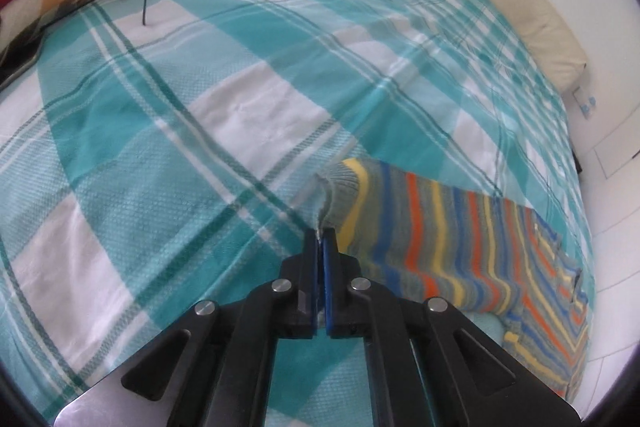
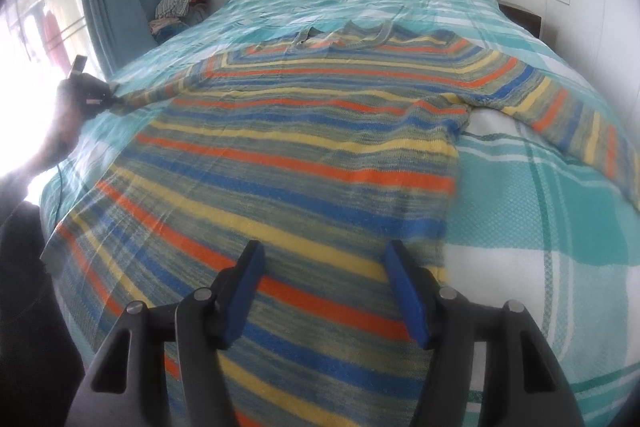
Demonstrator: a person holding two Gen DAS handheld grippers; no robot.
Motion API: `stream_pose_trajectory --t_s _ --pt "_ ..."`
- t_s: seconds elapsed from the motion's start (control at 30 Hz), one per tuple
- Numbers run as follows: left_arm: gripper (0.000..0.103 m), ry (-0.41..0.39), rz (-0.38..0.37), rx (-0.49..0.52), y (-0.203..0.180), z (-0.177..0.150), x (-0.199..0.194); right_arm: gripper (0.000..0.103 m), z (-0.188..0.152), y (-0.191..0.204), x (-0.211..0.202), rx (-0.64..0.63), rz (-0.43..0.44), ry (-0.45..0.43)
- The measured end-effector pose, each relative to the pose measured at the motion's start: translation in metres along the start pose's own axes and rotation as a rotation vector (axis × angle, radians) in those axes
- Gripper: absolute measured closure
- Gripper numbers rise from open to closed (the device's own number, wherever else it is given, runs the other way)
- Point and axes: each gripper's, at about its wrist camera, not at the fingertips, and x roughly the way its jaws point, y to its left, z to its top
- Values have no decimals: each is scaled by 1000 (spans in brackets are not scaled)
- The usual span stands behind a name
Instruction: Fold small clothes
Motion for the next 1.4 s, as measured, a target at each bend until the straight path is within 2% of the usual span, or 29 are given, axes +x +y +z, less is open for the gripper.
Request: stream_pose_trajectory --t_s 0.07,0.13,0.23,0.27,0.3,0.33,0.37,0.47,0.57,0.6,0.63,0.67,0.73,0.77,0.83,0.93,1.03,1.07,1.1,1.13,1.17,1.2,1.27,1.3,1.4 --pt "103 35 -45 -3 6 -2 5 41 1 0 1 -1 -2 2" --pt "100 30 -63 19 6 -5 1 41 2 0 1 -3 -4 2" --pt "93 27 -104 -49 20 -3 -6 41 1 0 1 1 -3 0" --pt "77 36 -135 -77 26 -1 -7 41 1 0 1 0 -3 1" --pt "67 39 -158 -91 29 0 -7 41 1 0 1 -1 -3 2" --pt "51 29 -166 -93 30 2 -10 41 1 1 1 -1 -4 2" --pt "43 13 -167 -83 28 4 -13 41 1 0 1 -2 -4 2" --pt "32 1 -181 -29 13 13 -11 39 1 2 2 -4 -7 2" --pt "35 36 -178 -11 -4 22 8 38 0 4 3 -12 -15 2" --pt "44 37 -165 -10 -9 23 14 38 -1 4 3 -15 -17 2" --pt "86 36 -142 -3 -14 24 20 38 -1 5 4 -17 -20 2" --pt "99 41 -95 11 -17 24 25 38 -1 6 4 -19 -22 2" --pt "100 -8 17 10 -16 24 25 38 -1 7 4 -23 -27 2" --pt "100 -16 35 -2 -11 24 26 38 -1 7 4 -24 -28 3" --pt "101 -11 25 -28 1 23 30 38 -1 6 5 -26 -28 3" --pt "100 -21 34 28 -3 19 26 38 -1 6 5 -26 -28 5" --pt "86 -44 75 47 -5 15 9 38 -1 6 5 -26 -30 6" --pt "65 -56 77 43 -3 13 1 38 -1 6 4 -25 -30 5" --pt "49 -71 71 44 -2 10 -9 38 0 5 3 -20 -30 1" --pt "22 -98 71 46 -1 4 -22 38 0 4 0 -12 -29 -8" --pt "12 -129 62 55 -1 -4 -35 38 0 2 -4 -3 -29 -25" --pt "11 -149 37 76 -3 -14 -48 37 1 0 -9 7 -29 -48" --pt "10 -140 -20 143 -12 -36 -65 34 3 -6 -21 29 -46 -104" --pt "10 -133 -34 176 -18 -48 -72 31 4 -10 -26 44 -62 -132" --pt "6 -129 -58 276 -37 -84 -83 30 8 -27 -39 106 -122 -194"
